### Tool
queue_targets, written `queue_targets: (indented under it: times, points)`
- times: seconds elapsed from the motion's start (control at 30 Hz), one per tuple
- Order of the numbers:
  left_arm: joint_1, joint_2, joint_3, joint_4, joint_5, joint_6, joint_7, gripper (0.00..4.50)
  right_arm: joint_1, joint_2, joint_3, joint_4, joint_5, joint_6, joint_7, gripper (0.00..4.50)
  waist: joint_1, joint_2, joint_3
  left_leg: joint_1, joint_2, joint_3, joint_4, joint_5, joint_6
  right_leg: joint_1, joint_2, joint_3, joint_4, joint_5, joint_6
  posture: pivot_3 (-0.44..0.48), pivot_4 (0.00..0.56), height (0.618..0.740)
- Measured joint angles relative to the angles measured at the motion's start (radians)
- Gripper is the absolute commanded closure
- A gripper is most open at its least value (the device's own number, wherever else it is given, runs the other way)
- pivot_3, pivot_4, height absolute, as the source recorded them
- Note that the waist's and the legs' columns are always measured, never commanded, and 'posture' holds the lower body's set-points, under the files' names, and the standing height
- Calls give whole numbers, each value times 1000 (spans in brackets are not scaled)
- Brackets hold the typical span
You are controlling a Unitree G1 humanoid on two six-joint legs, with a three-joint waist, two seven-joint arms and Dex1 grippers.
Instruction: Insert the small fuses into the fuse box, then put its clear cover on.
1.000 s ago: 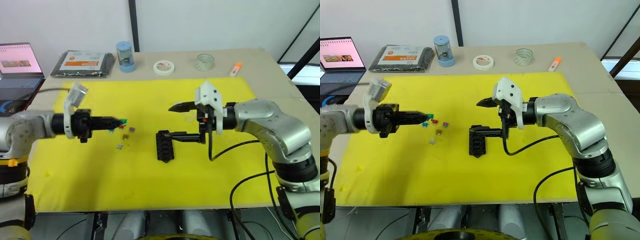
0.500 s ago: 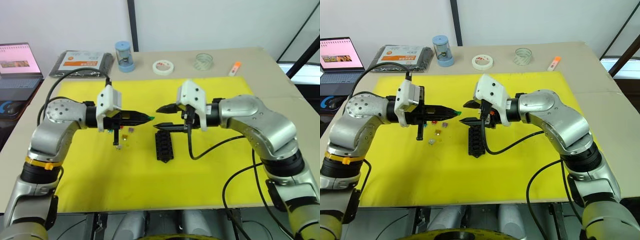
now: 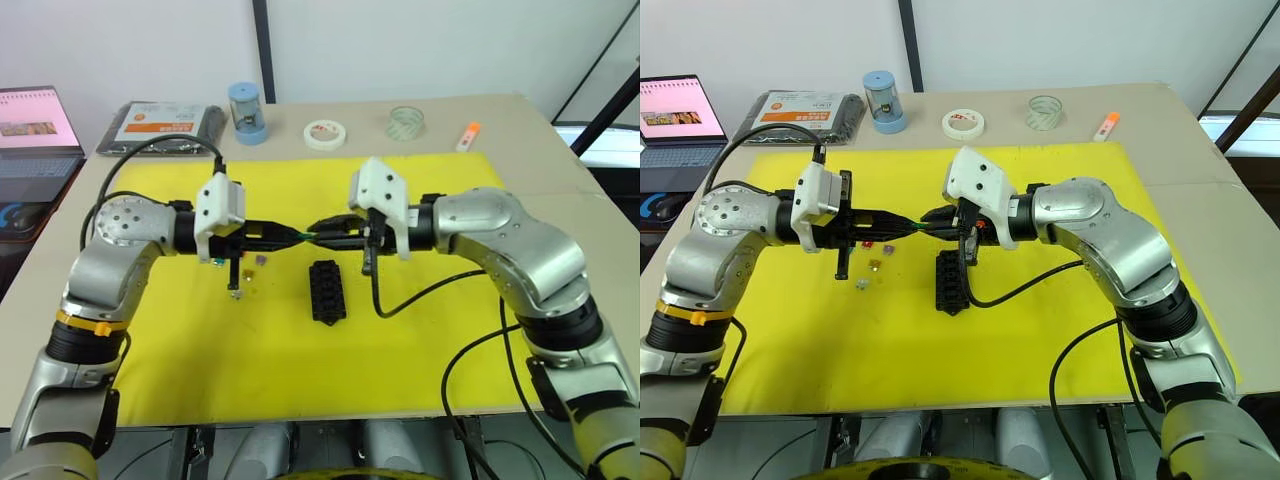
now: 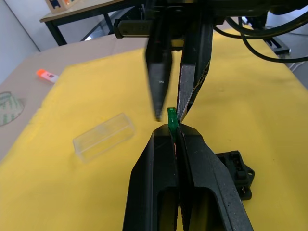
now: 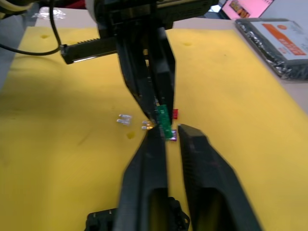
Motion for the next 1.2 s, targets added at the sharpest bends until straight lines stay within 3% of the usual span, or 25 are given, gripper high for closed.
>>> queue_targets:
  times: [0.2,0.3,0.67,0.83,1.2]
  points:
    - [6,1,0,-2,-2,0,-7,4500,0,1,-1,0,12,16,4,4468,0,0,0,0,0,0,0,0,0,0,0,0,0,0,0,0,150,740]
    - [23,1,0,-8,-3,-4,-6,3806,0,0,-1,4,18,17,13,4500,-1,0,0,0,0,0,0,0,0,0,0,0,0,0,0,0,150,740]
    - [362,23,31,-148,-24,-35,9,20,32,-198,27,-75,9,19,154,4500,3,0,0,1,1,0,0,-1,2,2,0,0,-1,0,0,0,150,740]
    - [452,-48,10,-183,11,-117,73,20,99,-210,116,-91,-58,-2,155,4500,6,0,0,1,0,0,0,-1,2,2,-1,0,-2,0,0,0,150,740]
    - [458,-126,-59,-109,141,-269,161,20,125,-216,180,-67,-177,-72,169,4500,24,0,0,1,0,2,0,-1,2,2,-1,0,-2,0,0,0,150,740]
